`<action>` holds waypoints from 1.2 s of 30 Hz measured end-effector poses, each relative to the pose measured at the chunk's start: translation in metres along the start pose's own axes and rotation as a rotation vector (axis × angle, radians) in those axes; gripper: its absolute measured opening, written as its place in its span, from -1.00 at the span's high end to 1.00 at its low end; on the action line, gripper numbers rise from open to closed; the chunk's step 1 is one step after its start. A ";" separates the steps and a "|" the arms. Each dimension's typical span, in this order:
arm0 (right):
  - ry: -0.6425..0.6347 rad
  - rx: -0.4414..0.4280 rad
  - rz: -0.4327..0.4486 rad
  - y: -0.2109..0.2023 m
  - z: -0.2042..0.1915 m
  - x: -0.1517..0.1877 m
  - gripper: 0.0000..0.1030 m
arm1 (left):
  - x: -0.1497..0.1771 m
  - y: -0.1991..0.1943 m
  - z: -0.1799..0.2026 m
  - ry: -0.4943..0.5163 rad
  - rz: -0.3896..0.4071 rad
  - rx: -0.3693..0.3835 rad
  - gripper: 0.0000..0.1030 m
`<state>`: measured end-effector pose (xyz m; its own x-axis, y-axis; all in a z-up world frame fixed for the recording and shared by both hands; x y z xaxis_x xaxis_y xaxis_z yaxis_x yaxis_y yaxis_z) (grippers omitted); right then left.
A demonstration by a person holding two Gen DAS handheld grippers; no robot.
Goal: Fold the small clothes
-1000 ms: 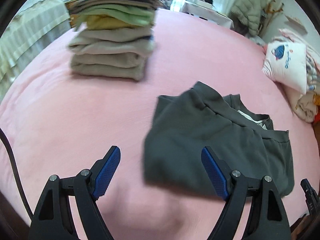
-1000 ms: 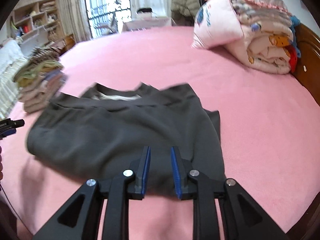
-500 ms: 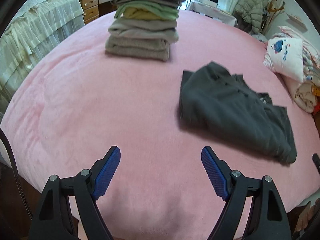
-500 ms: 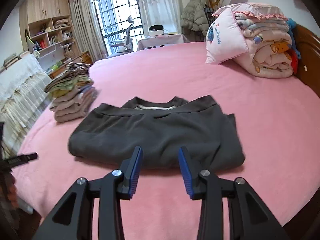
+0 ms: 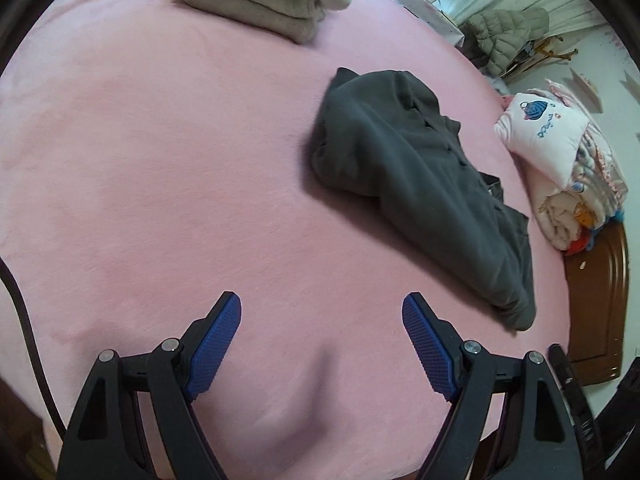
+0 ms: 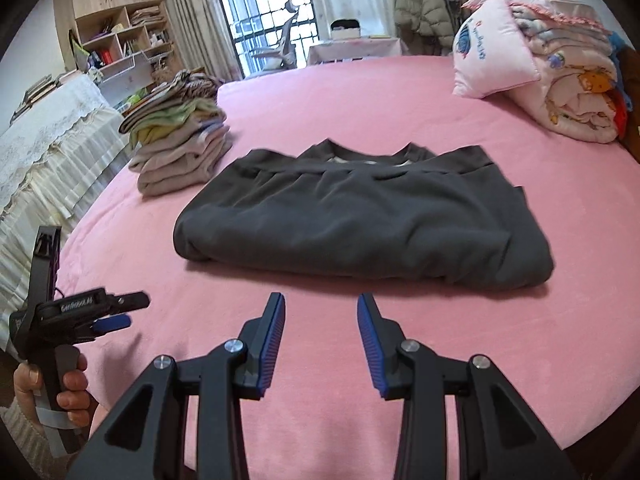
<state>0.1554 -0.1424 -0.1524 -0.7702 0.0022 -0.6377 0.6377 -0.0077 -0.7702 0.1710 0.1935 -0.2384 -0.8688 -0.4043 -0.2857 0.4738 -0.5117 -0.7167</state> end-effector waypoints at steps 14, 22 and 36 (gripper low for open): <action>-0.003 0.043 0.021 0.068 -0.026 -0.041 0.28 | -0.056 0.077 0.005 -0.105 -0.038 0.134 -0.55; 0.035 0.165 0.033 0.119 -0.022 -0.056 0.66 | -0.079 0.121 0.001 -0.201 -0.033 0.302 -0.55; -0.021 0.207 -0.014 0.159 -0.017 -0.023 0.74 | -0.099 0.148 -0.004 -0.335 0.071 0.428 -0.56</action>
<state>0.2746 -0.1269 -0.2607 -0.7803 -0.0174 -0.6251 0.6137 -0.2132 -0.7602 0.3272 0.1605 -0.3186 -0.7724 -0.6327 -0.0553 0.6065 -0.7089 -0.3600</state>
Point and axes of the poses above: each gripper's, at about its wrist camera, not at the fingertips, and y roughly the way its jaws point, z to its right, x to its underside, the point moved 2 cm from there along y, roughly the way its jaws point, and after that the axes turned 11 degrees about x, right-handed, at the moved point
